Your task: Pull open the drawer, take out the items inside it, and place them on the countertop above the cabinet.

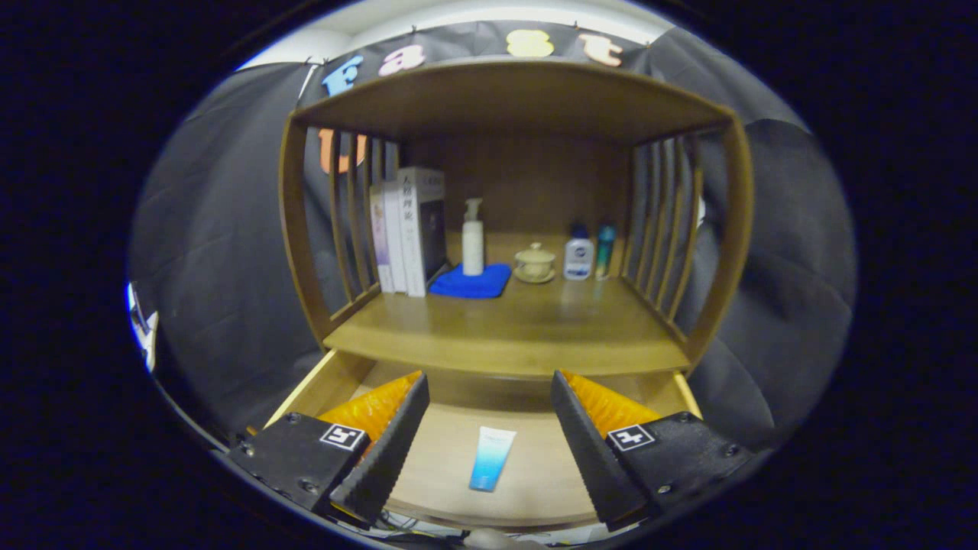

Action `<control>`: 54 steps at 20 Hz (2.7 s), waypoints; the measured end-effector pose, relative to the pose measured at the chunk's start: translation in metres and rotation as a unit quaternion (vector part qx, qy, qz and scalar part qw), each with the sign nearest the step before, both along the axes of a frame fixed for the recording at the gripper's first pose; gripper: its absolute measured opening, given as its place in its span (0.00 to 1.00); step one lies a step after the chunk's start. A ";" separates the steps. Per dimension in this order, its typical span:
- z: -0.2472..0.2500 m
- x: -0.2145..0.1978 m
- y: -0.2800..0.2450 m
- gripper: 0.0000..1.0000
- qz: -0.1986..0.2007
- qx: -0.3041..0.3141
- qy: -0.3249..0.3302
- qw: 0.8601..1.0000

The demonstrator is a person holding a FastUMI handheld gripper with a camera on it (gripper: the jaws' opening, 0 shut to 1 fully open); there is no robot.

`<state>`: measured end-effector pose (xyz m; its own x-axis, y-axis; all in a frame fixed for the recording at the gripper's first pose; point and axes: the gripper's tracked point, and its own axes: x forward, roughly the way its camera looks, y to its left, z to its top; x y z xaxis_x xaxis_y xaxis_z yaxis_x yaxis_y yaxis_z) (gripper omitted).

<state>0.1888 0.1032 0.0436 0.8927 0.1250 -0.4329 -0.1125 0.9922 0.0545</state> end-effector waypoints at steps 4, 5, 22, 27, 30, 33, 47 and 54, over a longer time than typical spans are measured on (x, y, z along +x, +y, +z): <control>-0.053 0.025 0.012 1.00 0.005 0.003 0.116 0.993; -0.069 0.030 0.012 1.00 0.003 0.001 0.142 0.990; -0.177 0.002 -0.011 0.92 -0.051 -0.040 0.366 0.929; -0.190 -0.010 -0.007 0.63 -0.069 -0.017 0.399 0.914; -0.194 -0.009 -0.007 0.50 -0.075 -0.014 0.401 0.913; -0.188 -0.009 -0.009 0.42 -0.075 -0.014 0.385 0.920; -0.144 0.004 -0.011 0.39 -0.015 0.016 0.313 0.950; -0.092 0.035 -0.018 0.39 -0.027 0.010 0.278 0.960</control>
<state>0.2238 0.0851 -0.0484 0.5295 0.0992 -0.8425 -0.0093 0.9938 0.1111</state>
